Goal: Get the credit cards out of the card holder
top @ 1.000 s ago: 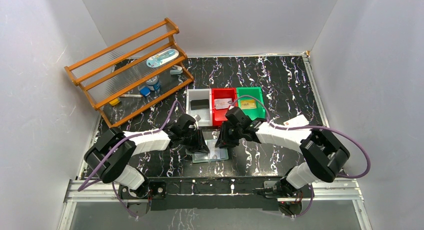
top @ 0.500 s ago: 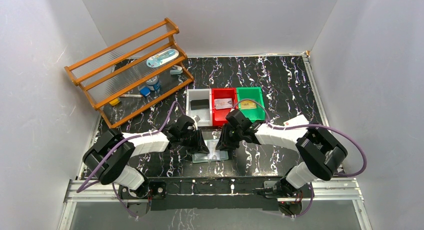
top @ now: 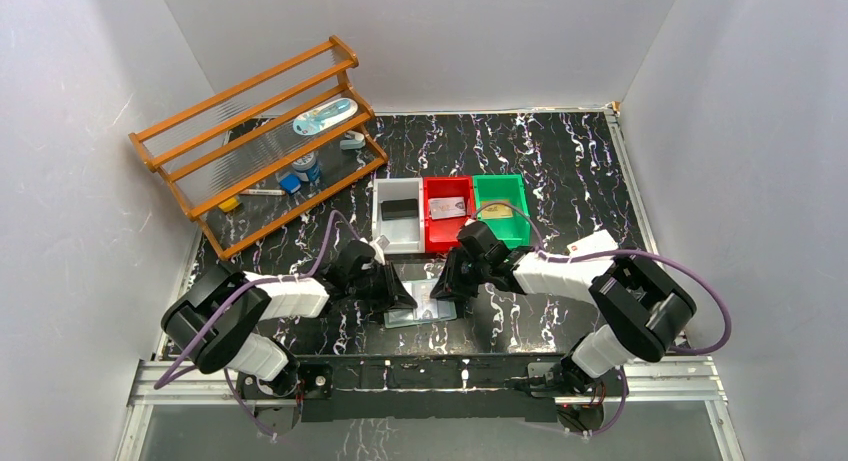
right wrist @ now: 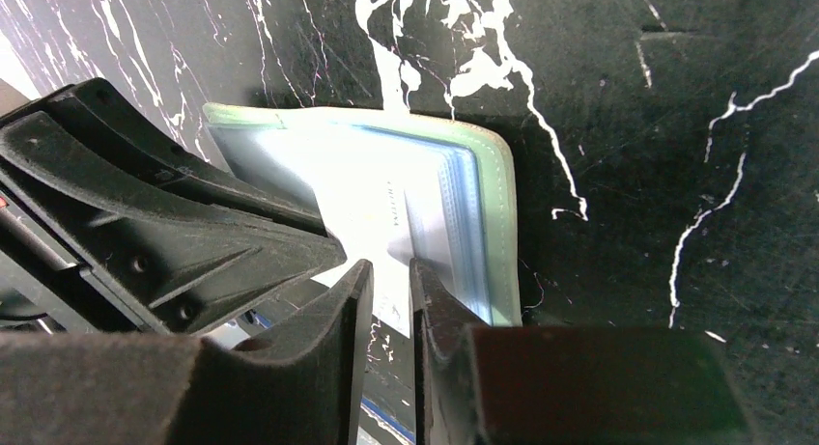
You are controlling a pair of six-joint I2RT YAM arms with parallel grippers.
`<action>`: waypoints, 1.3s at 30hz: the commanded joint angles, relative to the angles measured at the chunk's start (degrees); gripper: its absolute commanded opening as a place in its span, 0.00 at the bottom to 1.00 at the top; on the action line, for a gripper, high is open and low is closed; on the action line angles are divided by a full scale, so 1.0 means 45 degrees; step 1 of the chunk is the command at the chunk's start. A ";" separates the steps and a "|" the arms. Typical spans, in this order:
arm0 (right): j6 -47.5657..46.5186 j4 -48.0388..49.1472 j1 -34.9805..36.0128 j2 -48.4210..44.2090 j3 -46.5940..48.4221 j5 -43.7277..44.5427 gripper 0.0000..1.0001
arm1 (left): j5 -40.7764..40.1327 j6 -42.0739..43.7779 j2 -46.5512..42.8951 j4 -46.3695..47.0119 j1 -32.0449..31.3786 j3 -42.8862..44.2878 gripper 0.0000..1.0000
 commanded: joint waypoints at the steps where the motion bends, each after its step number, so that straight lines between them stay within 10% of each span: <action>1: 0.0046 0.0094 0.0269 0.1069 -0.0564 0.0068 0.28 | 0.0371 -0.1083 0.0176 0.1868 0.0022 -0.1179 0.07; 35: 0.0268 -0.0799 0.0268 0.0668 -0.0685 0.1467 0.13 | -0.0685 -0.0215 -0.1875 -0.0139 0.0637 -0.1410 0.00; 39: 0.0553 -0.0337 0.0268 0.0721 -0.1002 0.1120 0.14 | -0.0153 -0.0743 -0.1143 0.1140 0.0653 -0.1487 0.18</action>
